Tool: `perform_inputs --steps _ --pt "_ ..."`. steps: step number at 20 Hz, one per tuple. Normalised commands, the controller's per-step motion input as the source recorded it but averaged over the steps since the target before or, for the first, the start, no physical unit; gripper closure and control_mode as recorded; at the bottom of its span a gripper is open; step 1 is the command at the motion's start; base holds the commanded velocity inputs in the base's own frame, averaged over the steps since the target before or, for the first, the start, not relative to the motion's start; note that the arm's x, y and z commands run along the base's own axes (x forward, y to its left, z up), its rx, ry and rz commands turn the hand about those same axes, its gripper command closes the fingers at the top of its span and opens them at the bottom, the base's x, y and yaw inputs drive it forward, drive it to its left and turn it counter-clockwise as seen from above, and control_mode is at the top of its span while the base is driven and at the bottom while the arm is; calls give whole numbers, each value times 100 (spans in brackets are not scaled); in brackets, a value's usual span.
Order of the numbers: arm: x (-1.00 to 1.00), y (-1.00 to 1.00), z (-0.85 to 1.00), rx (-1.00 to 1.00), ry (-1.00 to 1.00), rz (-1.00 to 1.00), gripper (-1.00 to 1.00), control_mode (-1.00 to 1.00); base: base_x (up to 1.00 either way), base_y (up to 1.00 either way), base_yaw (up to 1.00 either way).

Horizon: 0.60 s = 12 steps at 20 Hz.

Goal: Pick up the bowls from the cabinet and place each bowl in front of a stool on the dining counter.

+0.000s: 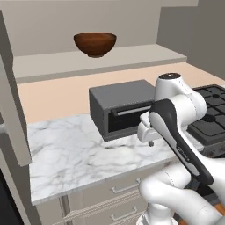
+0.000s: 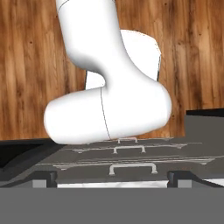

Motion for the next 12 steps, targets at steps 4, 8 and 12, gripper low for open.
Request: perform_inputs --steps 4,8,12 --pt "0 0 0 0 0 0 -100 100 17 13 0" --pt "0 0 0 0 0 0 -100 100 0 0 0" --pt "0 0 0 0 0 0 -100 100 42 4 0"
